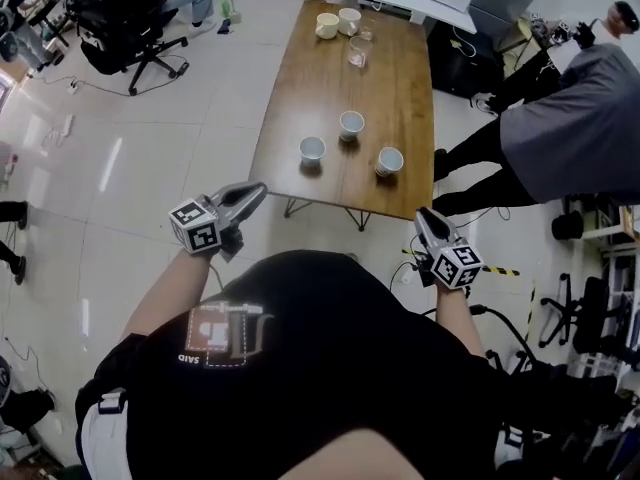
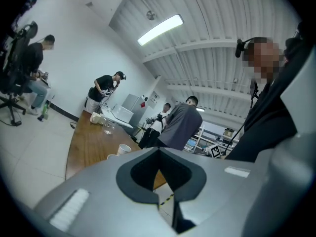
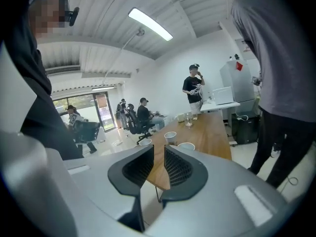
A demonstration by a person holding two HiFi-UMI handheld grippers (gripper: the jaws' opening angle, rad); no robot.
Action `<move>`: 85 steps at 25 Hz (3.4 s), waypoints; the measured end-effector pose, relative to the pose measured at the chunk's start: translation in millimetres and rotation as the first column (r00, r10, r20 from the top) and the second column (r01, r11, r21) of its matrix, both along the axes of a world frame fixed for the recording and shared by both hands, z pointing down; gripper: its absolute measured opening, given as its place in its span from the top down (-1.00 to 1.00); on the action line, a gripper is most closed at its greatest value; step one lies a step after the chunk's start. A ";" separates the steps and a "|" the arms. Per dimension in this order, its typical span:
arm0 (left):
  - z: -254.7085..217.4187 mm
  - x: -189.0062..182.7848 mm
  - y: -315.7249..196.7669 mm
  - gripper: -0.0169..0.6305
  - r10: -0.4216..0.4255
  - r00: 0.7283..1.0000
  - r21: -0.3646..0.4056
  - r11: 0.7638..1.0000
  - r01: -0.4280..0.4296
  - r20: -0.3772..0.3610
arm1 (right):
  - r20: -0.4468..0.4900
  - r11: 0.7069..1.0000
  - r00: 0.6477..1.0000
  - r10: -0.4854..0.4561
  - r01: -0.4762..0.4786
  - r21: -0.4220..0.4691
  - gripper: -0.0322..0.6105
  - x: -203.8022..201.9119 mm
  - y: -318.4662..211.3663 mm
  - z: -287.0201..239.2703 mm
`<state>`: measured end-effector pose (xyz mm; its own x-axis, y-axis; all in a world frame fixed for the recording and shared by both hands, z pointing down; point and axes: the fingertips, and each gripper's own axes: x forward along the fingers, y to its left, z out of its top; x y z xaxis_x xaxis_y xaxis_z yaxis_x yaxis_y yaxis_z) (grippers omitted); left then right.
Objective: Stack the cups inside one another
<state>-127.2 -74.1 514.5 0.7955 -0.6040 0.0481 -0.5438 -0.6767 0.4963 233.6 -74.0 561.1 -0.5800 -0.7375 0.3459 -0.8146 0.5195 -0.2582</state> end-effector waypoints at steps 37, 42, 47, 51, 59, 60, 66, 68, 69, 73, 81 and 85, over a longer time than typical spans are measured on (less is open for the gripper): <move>14.2 35.1 -145.6 0.94 0.002 0.998 -0.020 1.000 0.000 0.063 | -0.069 0.989 0.987 -0.144 0.141 -0.054 0.63 -18.7 -136.1 4.6; 12.8 14.5 -136.2 0.94 -0.073 0.996 -0.024 0.997 0.075 0.055 | -0.175 0.913 0.899 -0.401 0.407 -0.001 0.58 -96.6 -145.8 -10.1; 9.5 -22.9 -117.2 0.94 -0.175 0.983 -0.023 0.984 0.176 0.057 | -0.363 0.706 0.655 -0.663 0.708 -0.013 0.51 -199.4 -140.5 6.5; 9.3 -60.8 -91.5 0.94 -0.258 0.964 -0.035 0.965 0.261 0.072 | -0.492 0.524 0.410 -0.768 0.844 -0.116 0.46 -262.9 -125.2 46.1; 20.9 -124.9 -39.7 0.94 -0.391 0.915 -0.066 0.915 0.398 0.101 | -0.703 0.343 -0.001 -0.711 0.872 -0.349 0.51 -286.7 -105.8 141.3; 22.8 -129.6 -37.1 0.94 -0.398 0.912 -0.070 0.911 0.406 0.100 | -0.710 0.344 -0.017 -0.704 0.866 -0.362 0.53 -286.6 -106.1 146.3; 29.8 -133.8 -35.0 0.94 -0.393 0.915 -0.091 0.911 0.401 0.097 | -0.708 0.373 -0.020 -0.706 0.839 -0.396 0.69 -286.8 -113.8 157.0; 30.4 -130.3 -36.8 0.94 -0.384 0.919 -0.094 0.915 0.392 0.091 | -0.702 0.380 -0.006 -0.712 0.837 -0.393 0.80 -287.4 -115.1 155.8; 30.0 -128.6 -38.3 0.94 -0.379 0.921 -0.093 0.918 0.386 0.089 | -0.697 0.383 0.004 -0.717 0.838 -0.390 0.81 -288.1 -115.6 153.8; 24.9 -124.3 -45.9 0.94 -0.361 0.929 -0.088 0.926 0.368 0.086 | -0.673 0.415 0.083 -0.735 0.840 -0.351 0.81 -289.8 -120.4 128.9; 15.0 -102.0 -71.1 0.94 -0.320 0.946 -0.065 0.944 0.323 0.053 | -0.678 0.600 0.325 -0.660 0.770 -0.216 0.81 -242.3 -183.9 28.5; 14.0 -84.1 -79.2 0.94 -0.296 0.954 -0.059 0.953 0.298 0.040 | -0.700 0.657 0.353 -0.620 0.721 -0.219 0.81 -207.3 -209.2 16.6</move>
<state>-211.3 -153.3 528.5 0.5778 -0.8079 0.1159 -0.7312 -0.4493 0.5133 26.3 -283.1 577.7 -0.5303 -0.2730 0.8027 -0.0667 0.9572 0.2815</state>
